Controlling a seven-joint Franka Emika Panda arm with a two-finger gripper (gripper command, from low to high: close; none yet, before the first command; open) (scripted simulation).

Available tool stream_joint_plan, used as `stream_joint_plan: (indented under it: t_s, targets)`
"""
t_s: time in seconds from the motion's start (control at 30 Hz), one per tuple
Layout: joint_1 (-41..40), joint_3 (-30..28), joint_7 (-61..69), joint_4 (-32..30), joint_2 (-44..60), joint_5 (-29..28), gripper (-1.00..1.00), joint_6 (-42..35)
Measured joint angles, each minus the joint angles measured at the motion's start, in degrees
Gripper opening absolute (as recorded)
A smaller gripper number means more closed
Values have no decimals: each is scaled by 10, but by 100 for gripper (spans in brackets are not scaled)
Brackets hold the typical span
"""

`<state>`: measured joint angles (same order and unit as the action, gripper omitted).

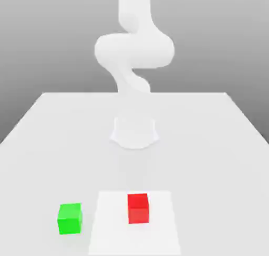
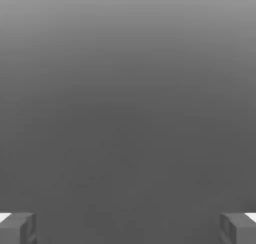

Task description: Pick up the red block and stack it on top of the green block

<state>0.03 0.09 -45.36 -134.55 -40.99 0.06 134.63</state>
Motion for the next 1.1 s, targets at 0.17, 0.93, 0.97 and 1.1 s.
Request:
stream_joint_plan:
  t_s: [0.17,0.93,0.97,1.1]
  targets:
    - [4,-1,9,-61,111,-1,0,65]
    - [11,1,35,-216,547,-3,-100,353]
    - [10,1,34,-216,547,-3,-100,353]
    - [9,2,34,-216,551,-4,-100,357]
